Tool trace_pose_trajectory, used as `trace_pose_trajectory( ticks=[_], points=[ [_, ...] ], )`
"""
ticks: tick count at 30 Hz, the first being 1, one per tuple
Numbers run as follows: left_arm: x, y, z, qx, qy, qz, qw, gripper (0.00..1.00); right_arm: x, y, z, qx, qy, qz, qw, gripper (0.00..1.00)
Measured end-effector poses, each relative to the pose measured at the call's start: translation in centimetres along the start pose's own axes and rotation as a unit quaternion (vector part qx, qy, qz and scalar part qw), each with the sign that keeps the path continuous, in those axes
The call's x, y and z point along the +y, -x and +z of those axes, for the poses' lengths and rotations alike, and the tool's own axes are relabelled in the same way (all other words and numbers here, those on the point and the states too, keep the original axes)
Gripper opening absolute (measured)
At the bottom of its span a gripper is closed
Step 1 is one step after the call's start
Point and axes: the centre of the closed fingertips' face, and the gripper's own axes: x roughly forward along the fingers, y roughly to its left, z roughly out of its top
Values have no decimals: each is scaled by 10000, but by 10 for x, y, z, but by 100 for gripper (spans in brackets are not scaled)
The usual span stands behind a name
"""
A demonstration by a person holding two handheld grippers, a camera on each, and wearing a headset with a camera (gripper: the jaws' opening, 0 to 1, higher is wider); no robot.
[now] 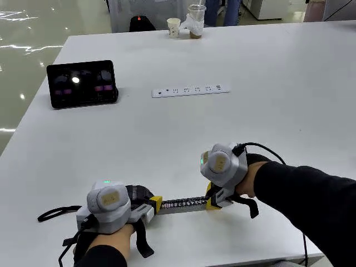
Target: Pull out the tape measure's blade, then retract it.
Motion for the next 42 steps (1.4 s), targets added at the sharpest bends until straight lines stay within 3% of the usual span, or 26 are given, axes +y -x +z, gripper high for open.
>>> trace_pose_trajectory(
  ticks=[13,42],
  points=[
    [0,-2,0,69,-167,-3,9998,63,-1,-3,7,100,-59,30,9999,11],
    [2,-3,0,53,-133,1,9999,63,0,-9,20,98,-262,151,9995,11]
  ],
)
